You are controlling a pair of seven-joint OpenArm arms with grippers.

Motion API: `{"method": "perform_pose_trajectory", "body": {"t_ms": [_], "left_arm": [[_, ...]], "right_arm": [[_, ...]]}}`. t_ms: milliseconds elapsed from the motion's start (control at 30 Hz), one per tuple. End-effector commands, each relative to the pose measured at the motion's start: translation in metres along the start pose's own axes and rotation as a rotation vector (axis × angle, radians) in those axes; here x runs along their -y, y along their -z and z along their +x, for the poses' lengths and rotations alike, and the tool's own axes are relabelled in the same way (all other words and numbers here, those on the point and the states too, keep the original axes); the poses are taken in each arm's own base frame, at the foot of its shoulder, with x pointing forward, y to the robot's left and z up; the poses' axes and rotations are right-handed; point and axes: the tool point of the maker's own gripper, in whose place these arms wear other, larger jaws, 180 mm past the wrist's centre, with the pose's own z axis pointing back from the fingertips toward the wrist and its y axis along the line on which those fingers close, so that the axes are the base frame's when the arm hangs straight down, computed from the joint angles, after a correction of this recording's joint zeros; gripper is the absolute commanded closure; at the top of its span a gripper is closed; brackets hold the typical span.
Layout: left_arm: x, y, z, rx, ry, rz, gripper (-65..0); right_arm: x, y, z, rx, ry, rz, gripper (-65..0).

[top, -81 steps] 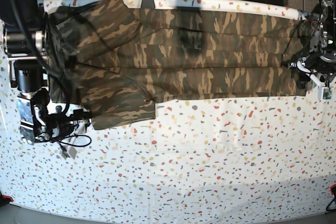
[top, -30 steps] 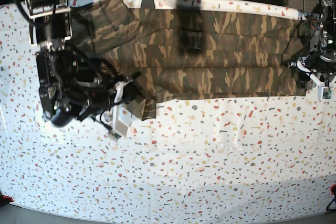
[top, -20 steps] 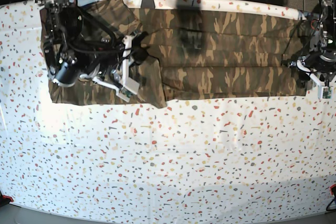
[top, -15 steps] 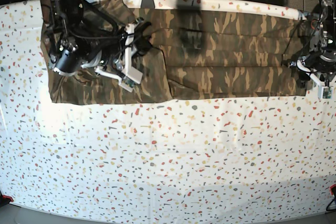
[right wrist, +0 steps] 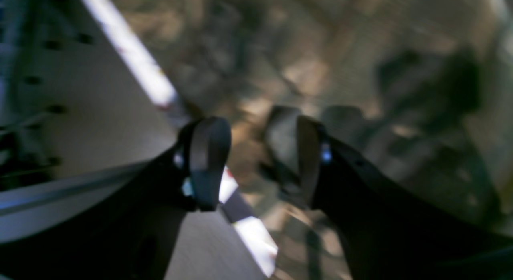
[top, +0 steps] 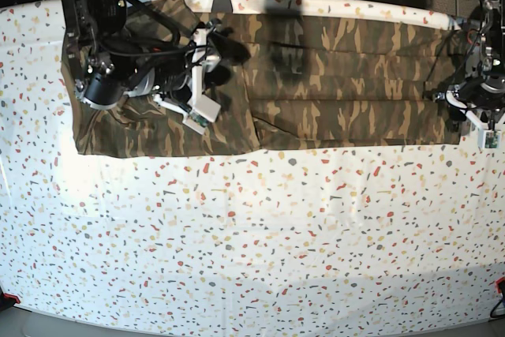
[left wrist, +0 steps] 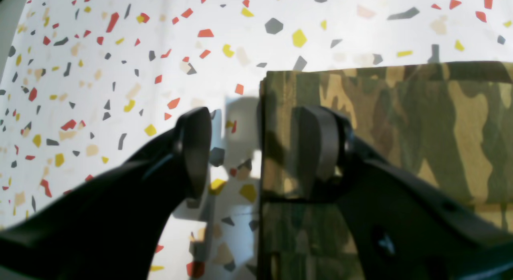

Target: Fold the T-shirt properly

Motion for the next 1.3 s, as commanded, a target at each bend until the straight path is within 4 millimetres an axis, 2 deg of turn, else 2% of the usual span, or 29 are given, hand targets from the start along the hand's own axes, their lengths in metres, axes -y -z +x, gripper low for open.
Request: {"method": "perform_pose_trajectory", "body": {"t_ms": [0, 100, 167, 367, 500, 633, 700, 867, 1000, 1100, 1267], "left_arm": [[-0.01, -0.002, 0.017, 0.048, 0.012, 0.021, -34.0], [-0.01, -0.002, 0.017, 0.047, 0.012, 0.021, -34.0], [-0.013, -0.002, 0.015, 0.029, 0.014, 0.029, -34.0], [-0.038, -0.005, 0.015, -0.009, 0.023, 0.078, -34.0], [-0.038, -0.007, 0.011, -0.054, -0.005, 0.017, -34.0], [-0.048, -0.005, -0.008, -0.124, -0.019, -0.006, -34.0], [-0.045, -0.004, -0.024, -0.179, -0.043, -0.076, -34.0], [-0.047, -0.004, -0.056, -0.246, -0.148, -0.177, -34.0], [-0.039, -0.009, -0.059, -0.192, -0.318, -0.331, -34.0], [-0.04, -0.014, -0.061, -0.158, -0.406, -0.408, -34.0], [-0.032, -0.024, -0.082, -0.204, -0.569, -0.497, -34.0]], "right_arm": [[-0.004, -0.006, 0.015, 0.055, -0.023, 0.019, -30.9], [-0.007, -0.009, 0.025, 0.09, -0.025, 0.046, -30.9], [0.0, -0.013, 0.032, 0.105, -0.035, 0.024, -30.9], [0.05, -0.045, 0.047, 0.169, -0.022, -0.174, -30.8], [0.074, -0.071, 0.043, 0.215, 0.036, -0.266, -30.8], [0.093, -0.096, 0.04, 0.256, 0.081, -0.344, -30.8], [0.1, -0.106, 0.039, 0.273, 0.098, -0.375, -30.8], [0.106, -0.115, 0.038, 0.291, 0.114, -0.403, -30.8], [0.105, -0.115, 0.039, 0.295, 0.113, -0.397, -30.8], [0.105, -0.115, 0.039, 0.294, 0.114, -0.397, -30.8], [0.105, -0.115, 0.038, 0.293, 0.114, -0.397, -30.8]]}}
